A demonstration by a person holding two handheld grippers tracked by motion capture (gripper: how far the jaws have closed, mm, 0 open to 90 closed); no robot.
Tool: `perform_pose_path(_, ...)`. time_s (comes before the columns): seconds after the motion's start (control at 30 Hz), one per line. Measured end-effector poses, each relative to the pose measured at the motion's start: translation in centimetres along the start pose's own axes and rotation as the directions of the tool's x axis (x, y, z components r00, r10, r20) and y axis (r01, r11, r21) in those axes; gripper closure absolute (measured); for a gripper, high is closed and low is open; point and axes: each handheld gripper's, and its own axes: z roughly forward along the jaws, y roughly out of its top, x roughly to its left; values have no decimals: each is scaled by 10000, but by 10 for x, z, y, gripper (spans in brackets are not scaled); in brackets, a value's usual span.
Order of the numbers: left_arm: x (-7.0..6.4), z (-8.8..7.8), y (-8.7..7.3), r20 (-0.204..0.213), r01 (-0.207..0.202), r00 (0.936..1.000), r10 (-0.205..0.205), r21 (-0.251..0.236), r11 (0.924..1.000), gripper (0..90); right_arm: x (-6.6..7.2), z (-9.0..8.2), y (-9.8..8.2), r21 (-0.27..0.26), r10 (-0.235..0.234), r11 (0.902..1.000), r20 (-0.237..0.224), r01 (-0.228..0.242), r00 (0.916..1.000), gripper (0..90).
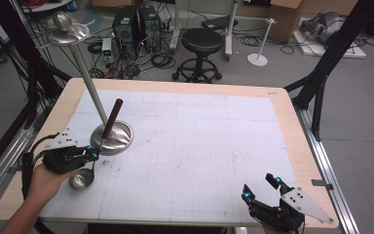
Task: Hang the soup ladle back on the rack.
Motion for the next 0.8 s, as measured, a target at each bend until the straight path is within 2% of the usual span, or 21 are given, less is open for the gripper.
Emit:
perform_pose_path(0.2, -5, -9, -4, -84, 189, 9998, -195, -585, 9981, 842, 0, 0, 0, 8, 16, 10000, 8, -16, 10000, 168)
perform_pose_path(0.4, -12, -18, -2, -87, 369, 9992, -383, -1275, 9912, 842, 2, 4, 1, 34, 5, 10000, -152, -4, 9999, 168)
perform_pose_path(0.47, -17, -21, 0, -56, 429, 9990, -444, -1560, 9868, 842, 2, 5, 1, 0, -1, 10000, -202, 1, 9998, 168)
perform_pose_path(0.5, -22, -24, 4, 2, 445, 9990, -453, -1828, 9821, 841, 2, 6, 3, -88, 33, 10000, -318, -35, 9995, 167)
perform_pose_path(0.53, -22, -24, 4, 2, 445, 9990, -453, -1828, 9821, 841, 3, 7, 4, -127, 82, 9999, -410, -88, 9991, 167)
perform_pose_path(0.57, -26, -26, 6, -8, 426, 9990, -436, -1997, 9789, 841, 3, 7, 4, -127, 82, 9999, -410, -88, 9991, 167)
perform_pose_path(0.6, -32, -28, 9, 81, 427, 9991, -420, -2292, 9724, 842, 4, 9, 7, -186, 126, 9997, -619, -137, 9980, 167)
perform_pose_path(0.63, -32, -28, 9, 81, 427, 9991, -420, -2292, 9724, 841, 4, 9, 7, -186, 126, 9997, -619, -137, 9980, 167)
perform_pose_path(0.67, -36, -29, 11, 104, 442, 9990, -430, -2452, 9685, 841, 6, 12, 10, -229, 185, 9995, -819, -204, 9965, 167)
perform_pose_path(0.7, -40, -30, 13, 116, 405, 9992, -388, -2596, 9649, 841, 6, 12, 10, -229, 185, 9995, -819, -204, 9965, 167)
perform_pose_path(0.73, -47, -32, 17, 96, 353, 9994, -340, -2857, 9577, 842, 7, 16, 13, -237, 286, 9992, -1130, -315, 9932, 167)
perform_pose_path(0.77, -47, -32, 17, 96, 353, 9994, -340, -2857, 9577, 841, 7, 16, 13, -237, 286, 9992, -1130, -315, 9932, 167)
perform_pose_path(0.8, -51, -32, 19, 92, 370, 9993, -359, -2961, 9545, 842, 9, 20, 18, -229, 311, 9991, -1411, -346, 9895, 167)
